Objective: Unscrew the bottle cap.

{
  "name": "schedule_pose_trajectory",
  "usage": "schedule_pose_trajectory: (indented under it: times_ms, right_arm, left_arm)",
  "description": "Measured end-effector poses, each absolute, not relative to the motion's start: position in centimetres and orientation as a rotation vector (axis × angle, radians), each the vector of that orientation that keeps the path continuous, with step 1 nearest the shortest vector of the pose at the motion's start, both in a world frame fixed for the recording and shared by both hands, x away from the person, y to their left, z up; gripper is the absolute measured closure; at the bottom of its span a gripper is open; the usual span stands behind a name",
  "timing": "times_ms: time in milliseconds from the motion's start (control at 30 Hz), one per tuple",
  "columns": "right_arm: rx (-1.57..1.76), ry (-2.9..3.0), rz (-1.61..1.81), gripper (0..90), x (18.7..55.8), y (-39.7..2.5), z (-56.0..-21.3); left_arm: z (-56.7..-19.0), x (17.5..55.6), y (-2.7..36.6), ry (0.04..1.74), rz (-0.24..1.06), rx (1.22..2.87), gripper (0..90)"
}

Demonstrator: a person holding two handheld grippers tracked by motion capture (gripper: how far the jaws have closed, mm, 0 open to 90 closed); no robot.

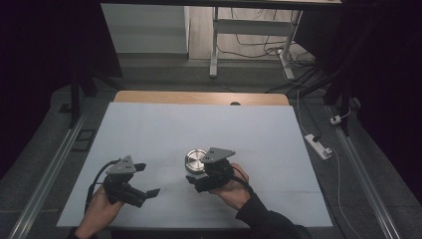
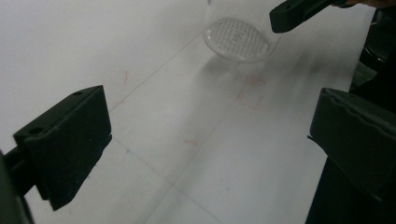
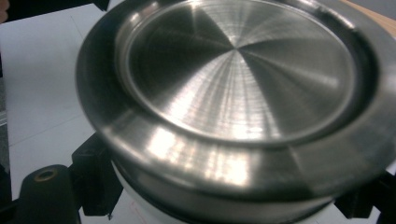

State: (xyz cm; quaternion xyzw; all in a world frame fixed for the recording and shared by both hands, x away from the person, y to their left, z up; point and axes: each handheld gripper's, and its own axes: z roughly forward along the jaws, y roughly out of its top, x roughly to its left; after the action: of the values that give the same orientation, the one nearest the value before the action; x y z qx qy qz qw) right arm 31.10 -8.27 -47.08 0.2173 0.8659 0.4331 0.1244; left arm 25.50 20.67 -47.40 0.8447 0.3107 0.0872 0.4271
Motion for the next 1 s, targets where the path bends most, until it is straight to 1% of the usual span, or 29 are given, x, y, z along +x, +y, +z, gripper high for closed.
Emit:
schedule_pose_trajectory:
  times_ms: [233, 433, 1000]
  right_arm:
    - [0.620, 2.528, 1.261, 15.0, 31.1, -8.3, -47.1]
    - [0.615, 2.528, 1.261, 15.0, 31.0, -8.3, -47.0]
    - [0.593, 2.533, 1.262, 15.0, 31.0, -8.2, -47.0]
  left_arm:
    - [-46.8, 27.2, 18.9, 0.716, 0.223, 2.126, 0.0]
    - [-46.3, 28.1, 18.2, 0.678, 0.222, 2.123, 0.0]
    - [-44.0, 31.1, 15.9, 0.510, 0.165, 2.135, 0.0]
